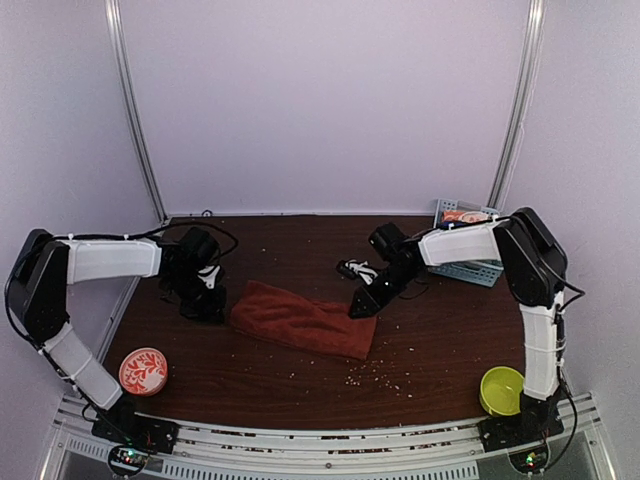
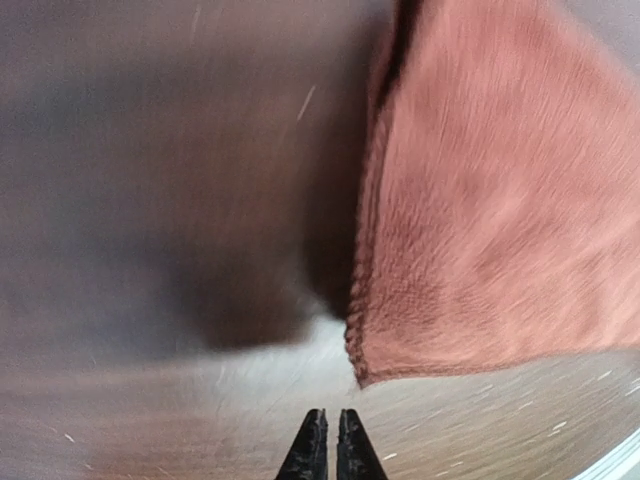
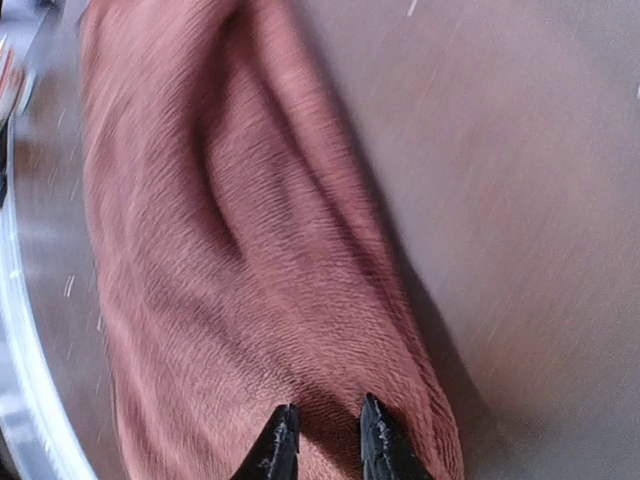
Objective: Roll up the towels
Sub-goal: Rotate the towel at the center of the board.
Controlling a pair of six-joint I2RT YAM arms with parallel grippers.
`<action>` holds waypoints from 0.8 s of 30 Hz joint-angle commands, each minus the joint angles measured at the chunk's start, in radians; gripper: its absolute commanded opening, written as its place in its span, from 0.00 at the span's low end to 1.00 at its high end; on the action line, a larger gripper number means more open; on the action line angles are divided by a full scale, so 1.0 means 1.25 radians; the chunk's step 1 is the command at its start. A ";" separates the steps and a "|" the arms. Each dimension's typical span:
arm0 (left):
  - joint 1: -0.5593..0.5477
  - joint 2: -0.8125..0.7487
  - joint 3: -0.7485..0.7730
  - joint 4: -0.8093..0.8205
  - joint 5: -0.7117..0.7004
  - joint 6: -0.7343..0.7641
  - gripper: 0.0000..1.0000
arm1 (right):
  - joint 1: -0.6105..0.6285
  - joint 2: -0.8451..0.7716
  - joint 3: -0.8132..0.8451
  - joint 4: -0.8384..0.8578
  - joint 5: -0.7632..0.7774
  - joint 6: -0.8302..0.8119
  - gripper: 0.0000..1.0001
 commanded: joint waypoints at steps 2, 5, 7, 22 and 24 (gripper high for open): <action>0.002 0.044 0.198 0.018 0.016 0.057 0.06 | 0.061 -0.125 -0.121 -0.217 -0.135 -0.160 0.24; -0.006 0.093 0.261 0.034 0.093 0.081 0.06 | 0.083 -0.182 -0.098 -0.295 -0.147 -0.216 0.28; -0.030 0.123 0.281 0.062 0.145 0.089 0.06 | 0.052 -0.217 -0.100 -0.268 -0.132 -0.198 0.31; -0.121 0.207 0.185 0.246 0.191 0.030 0.05 | -0.033 -0.141 -0.010 -0.127 -0.080 -0.104 0.27; -0.120 0.237 0.204 0.253 0.184 0.036 0.05 | -0.033 -0.140 -0.040 -0.129 -0.074 -0.128 0.27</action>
